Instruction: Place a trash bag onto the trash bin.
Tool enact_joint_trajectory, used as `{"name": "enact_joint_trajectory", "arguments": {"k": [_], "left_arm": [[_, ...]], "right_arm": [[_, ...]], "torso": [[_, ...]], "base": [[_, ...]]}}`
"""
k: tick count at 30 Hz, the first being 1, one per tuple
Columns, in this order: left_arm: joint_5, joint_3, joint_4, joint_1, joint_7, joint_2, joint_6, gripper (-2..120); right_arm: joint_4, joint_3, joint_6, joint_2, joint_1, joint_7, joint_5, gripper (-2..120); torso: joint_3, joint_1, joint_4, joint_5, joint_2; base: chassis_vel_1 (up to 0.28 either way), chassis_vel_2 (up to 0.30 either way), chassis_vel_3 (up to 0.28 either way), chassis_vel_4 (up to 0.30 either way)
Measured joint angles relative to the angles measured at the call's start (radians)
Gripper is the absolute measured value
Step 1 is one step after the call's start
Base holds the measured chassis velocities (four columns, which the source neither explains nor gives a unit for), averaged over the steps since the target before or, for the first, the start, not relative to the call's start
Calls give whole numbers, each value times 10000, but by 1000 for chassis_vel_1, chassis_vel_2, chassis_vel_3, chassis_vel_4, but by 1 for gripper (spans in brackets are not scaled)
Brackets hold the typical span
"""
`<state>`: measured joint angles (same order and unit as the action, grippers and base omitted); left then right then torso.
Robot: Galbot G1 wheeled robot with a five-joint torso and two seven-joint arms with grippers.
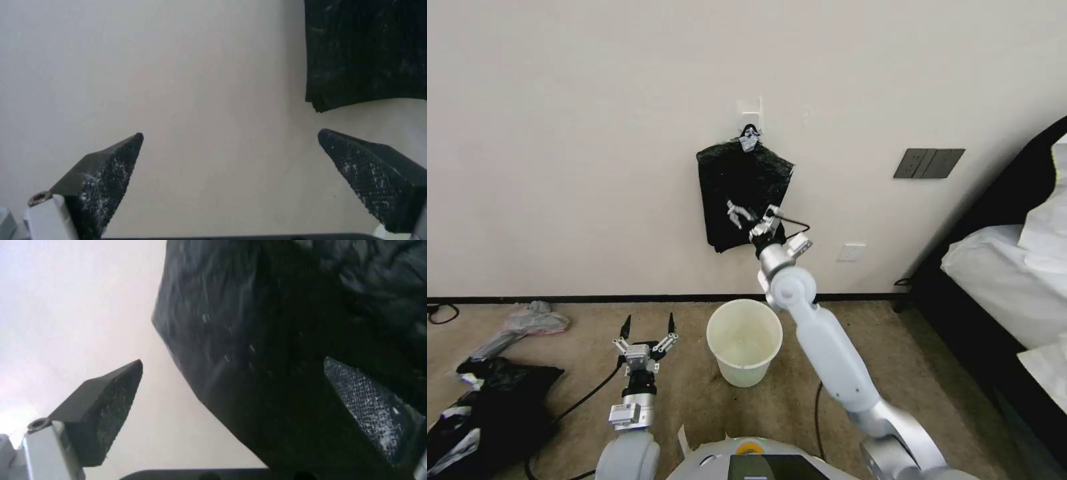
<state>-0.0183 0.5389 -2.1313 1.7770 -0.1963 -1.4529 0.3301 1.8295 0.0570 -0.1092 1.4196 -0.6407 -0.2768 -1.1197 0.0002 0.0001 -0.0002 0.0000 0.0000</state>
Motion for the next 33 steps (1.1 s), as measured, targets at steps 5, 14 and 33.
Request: {"name": "enact_joint_trajectory", "arguments": {"k": [5,14,33], "left_arm": [[33,41,40,-12,-6,-7,43,100],[23,-40,89,-66,-6,-31,44,100],[129,295,-2,-50,-145,63,257,100]], "right_arm": [[-248,379,-40,512,770,-432,-1873,100],[-1464,1096,191,1398,2162,-714,-2695,100],[-2255,1534,296,1792,2829,-440,-2750,100]], "torso": [[-1,0,2,0,0],[-1,0,3,-1,0],[-1,-1,3,-1,0]], "base": [[0,0,0,0],[0,0,0,0],[0,0,0,0]]}}
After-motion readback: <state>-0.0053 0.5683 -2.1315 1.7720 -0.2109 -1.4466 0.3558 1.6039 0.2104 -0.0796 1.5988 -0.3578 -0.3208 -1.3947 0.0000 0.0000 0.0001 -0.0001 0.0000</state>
